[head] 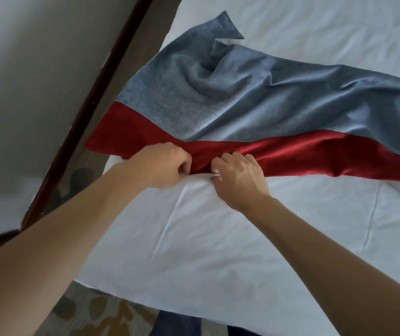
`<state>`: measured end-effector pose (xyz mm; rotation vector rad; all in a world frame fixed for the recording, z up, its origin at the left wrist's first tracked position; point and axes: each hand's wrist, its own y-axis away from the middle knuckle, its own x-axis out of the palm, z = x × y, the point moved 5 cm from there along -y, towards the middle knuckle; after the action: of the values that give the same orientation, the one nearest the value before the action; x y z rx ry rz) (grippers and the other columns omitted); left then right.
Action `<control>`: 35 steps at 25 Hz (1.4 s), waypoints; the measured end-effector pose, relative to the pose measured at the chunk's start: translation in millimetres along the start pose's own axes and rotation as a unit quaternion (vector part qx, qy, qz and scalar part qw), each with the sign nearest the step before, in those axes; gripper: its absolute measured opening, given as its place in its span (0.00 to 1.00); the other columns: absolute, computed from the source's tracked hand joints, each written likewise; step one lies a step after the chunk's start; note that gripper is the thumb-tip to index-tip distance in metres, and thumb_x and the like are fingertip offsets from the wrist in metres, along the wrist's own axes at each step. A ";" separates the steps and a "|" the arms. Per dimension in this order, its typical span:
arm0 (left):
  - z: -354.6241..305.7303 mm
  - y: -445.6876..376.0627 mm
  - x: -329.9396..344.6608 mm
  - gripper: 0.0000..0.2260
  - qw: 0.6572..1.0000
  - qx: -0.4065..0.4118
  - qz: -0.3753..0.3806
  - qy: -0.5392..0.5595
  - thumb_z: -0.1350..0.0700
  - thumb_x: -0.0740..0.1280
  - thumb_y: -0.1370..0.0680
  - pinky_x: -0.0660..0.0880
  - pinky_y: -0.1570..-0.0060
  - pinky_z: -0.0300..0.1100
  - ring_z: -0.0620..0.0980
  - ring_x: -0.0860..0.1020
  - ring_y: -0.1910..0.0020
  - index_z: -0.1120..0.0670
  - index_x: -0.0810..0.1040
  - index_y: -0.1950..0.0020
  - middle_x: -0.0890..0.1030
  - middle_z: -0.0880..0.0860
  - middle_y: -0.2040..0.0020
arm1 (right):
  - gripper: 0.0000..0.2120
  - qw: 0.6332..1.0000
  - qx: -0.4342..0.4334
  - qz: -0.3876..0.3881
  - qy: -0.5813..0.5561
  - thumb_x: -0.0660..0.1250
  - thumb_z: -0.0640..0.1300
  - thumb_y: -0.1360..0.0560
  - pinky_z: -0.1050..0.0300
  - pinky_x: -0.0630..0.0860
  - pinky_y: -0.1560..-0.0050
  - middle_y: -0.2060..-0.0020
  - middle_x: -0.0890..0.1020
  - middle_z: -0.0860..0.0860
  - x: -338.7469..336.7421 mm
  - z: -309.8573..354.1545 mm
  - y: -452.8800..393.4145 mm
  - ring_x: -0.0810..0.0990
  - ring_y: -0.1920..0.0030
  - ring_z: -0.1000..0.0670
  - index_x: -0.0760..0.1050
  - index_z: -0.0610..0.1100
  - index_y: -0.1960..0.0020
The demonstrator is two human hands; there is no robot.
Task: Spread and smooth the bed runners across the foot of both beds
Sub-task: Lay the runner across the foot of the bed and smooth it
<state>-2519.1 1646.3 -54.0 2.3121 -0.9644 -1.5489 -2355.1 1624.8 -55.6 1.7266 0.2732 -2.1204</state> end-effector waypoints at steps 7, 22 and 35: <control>-19.9 -2.9 14.8 0.11 0.988 0.003 0.057 -0.141 0.60 0.64 0.28 0.67 0.64 0.42 0.49 0.75 0.61 0.45 0.69 0.66 0.75 0.45 0.61 | 0.04 1.000 0.000 0.018 -0.013 0.69 0.38 0.34 0.50 0.69 0.60 0.67 0.77 0.49 3.8 8.4 14.5 0.75 0.63 0.44 0.75 0.44 0.62; 29.3 -92.9 -118.7 0.06 0.977 -0.060 -0.204 0.018 0.46 0.67 0.23 0.70 0.67 0.42 0.44 0.77 0.64 0.45 0.77 0.58 0.79 0.44 0.64 | 0.08 0.987 0.043 -0.153 -0.030 0.65 0.46 0.24 0.47 0.74 0.54 0.58 0.81 0.48 -84.3 -36.6 -126.7 0.78 0.57 0.45 0.79 0.42 0.54; 146.1 -169.4 -143.2 0.07 0.944 -0.226 -0.240 0.003 0.51 0.62 0.21 0.67 0.63 0.46 0.57 0.77 0.60 0.52 0.76 0.50 0.81 0.55 0.53 | 0.07 0.994 0.093 -0.025 0.051 0.60 0.44 0.21 0.50 0.66 0.45 0.61 0.80 0.48 -54.5 -74.2 -258.4 0.72 0.62 0.46 0.70 0.44 0.58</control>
<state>-2613.4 1891.5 -93.0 2.2925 -0.0059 -1.6966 -2387.3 1896.9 -43.3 1.9563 0.1510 -2.1562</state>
